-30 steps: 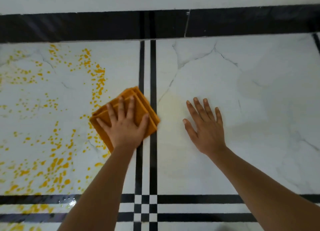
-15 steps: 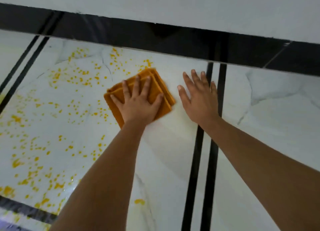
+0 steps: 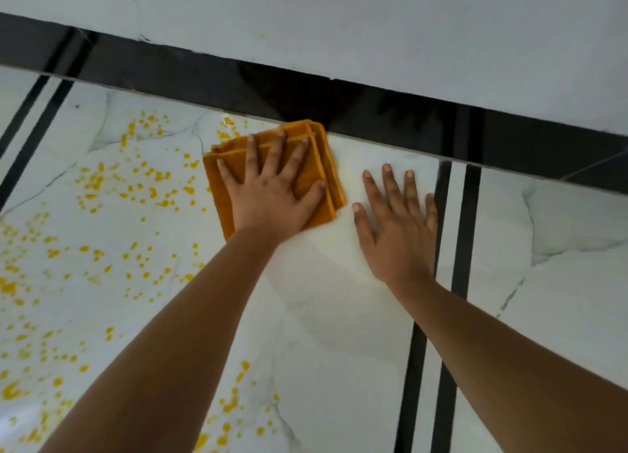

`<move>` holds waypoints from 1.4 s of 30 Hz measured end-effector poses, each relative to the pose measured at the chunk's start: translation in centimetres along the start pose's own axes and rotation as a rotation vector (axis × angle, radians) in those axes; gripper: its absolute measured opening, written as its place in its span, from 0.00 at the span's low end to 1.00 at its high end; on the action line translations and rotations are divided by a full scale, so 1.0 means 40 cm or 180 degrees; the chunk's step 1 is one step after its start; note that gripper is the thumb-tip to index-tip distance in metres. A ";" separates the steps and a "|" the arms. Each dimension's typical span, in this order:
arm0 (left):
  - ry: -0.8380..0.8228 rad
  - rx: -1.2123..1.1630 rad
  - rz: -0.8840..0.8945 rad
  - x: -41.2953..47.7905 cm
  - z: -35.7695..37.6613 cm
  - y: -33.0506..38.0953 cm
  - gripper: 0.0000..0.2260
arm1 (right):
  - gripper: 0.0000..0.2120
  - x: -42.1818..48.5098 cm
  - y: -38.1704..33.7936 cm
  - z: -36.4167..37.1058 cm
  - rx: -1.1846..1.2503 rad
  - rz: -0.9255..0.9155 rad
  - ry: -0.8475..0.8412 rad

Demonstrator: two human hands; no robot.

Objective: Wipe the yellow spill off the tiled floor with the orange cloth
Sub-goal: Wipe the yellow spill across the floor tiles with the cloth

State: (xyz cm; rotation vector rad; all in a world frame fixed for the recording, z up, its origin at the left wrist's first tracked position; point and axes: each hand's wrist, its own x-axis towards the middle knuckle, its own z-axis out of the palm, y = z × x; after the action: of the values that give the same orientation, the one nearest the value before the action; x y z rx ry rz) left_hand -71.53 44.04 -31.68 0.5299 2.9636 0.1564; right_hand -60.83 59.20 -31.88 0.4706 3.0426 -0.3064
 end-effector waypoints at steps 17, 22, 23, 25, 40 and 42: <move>0.0092 -0.0265 -0.0726 -0.005 -0.003 -0.022 0.33 | 0.28 0.005 -0.003 0.004 -0.0083 0.0049 -0.0050; -0.0084 0.0022 -0.0157 -0.075 0.007 0.022 0.31 | 0.31 0.003 -0.009 -0.011 -0.0086 0.0026 -0.0076; -0.0032 -0.0068 -0.0234 -0.063 0.006 0.014 0.31 | 0.32 0.013 -0.019 -0.017 0.0005 0.0031 -0.0073; 0.0061 -0.0183 -0.0393 -0.038 0.007 0.006 0.32 | 0.32 0.053 -0.049 -0.026 0.0206 -0.0101 -0.0043; 0.0036 0.0164 -0.0085 0.012 -0.019 -0.139 0.33 | 0.30 0.104 -0.074 0.003 -0.0064 -0.0326 -0.0102; 0.0045 0.0111 -0.0164 0.054 -0.035 -0.183 0.34 | 0.30 0.103 -0.078 0.004 -0.0062 -0.0346 -0.0128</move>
State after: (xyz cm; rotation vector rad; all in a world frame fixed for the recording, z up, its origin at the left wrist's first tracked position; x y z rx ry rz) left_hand -76.21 37.84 -31.43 0.4577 2.9954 0.1040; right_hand -65.71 57.48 -31.75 0.2947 3.0347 -0.2868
